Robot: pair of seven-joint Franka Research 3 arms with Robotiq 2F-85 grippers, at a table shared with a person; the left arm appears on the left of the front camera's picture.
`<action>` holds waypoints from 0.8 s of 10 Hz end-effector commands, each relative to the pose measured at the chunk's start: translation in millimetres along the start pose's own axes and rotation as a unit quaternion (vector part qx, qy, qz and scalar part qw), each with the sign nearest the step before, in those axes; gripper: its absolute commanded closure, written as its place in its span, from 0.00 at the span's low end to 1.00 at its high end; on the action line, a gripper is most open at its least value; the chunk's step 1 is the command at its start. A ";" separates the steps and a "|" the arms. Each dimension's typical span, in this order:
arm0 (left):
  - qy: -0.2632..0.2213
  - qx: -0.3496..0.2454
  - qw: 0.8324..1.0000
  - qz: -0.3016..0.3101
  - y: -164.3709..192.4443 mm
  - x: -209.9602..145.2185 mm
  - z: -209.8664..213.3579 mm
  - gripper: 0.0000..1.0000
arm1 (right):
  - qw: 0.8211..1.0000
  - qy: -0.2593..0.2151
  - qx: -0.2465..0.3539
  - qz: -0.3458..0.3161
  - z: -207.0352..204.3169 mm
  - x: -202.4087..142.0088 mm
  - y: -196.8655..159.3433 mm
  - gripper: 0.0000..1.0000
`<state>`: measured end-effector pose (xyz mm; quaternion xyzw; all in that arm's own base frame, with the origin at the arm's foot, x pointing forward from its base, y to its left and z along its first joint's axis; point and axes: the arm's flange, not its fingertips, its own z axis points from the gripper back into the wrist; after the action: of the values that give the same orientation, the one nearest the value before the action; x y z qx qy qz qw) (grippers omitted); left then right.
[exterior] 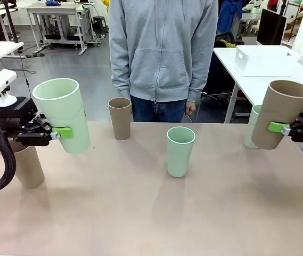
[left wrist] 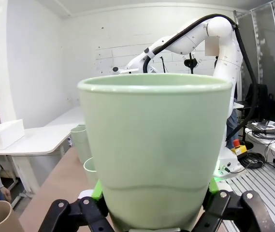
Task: Stack the cups and store them in the basket.
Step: Pick up two Reusable plastic cups , one in each hand.
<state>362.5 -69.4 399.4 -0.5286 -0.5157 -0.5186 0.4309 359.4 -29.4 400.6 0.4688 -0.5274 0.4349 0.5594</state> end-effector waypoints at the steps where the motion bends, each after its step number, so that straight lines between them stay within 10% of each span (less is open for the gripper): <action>1: 0.006 0.006 1.000 0.012 -51.9 3.5 -10.7 0.15 | 1.000 0.000 0.000 0.003 0.3 -1.3 -0.4 0.16; 2: 0.000 0.000 1.000 0.000 0.0 0.0 0.0 0.15 | 1.000 0.000 0.000 0.003 0.3 -1.3 -0.4 0.16; 8: 0.000 0.000 1.000 0.000 0.0 0.0 0.0 0.15 | 1.000 0.000 0.000 0.003 0.3 -1.3 -0.4 0.16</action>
<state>362.9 -68.9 397.7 -0.5308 -0.5126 -0.5160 0.4349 359.8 -29.1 398.4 0.4702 -0.5261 0.4340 0.5601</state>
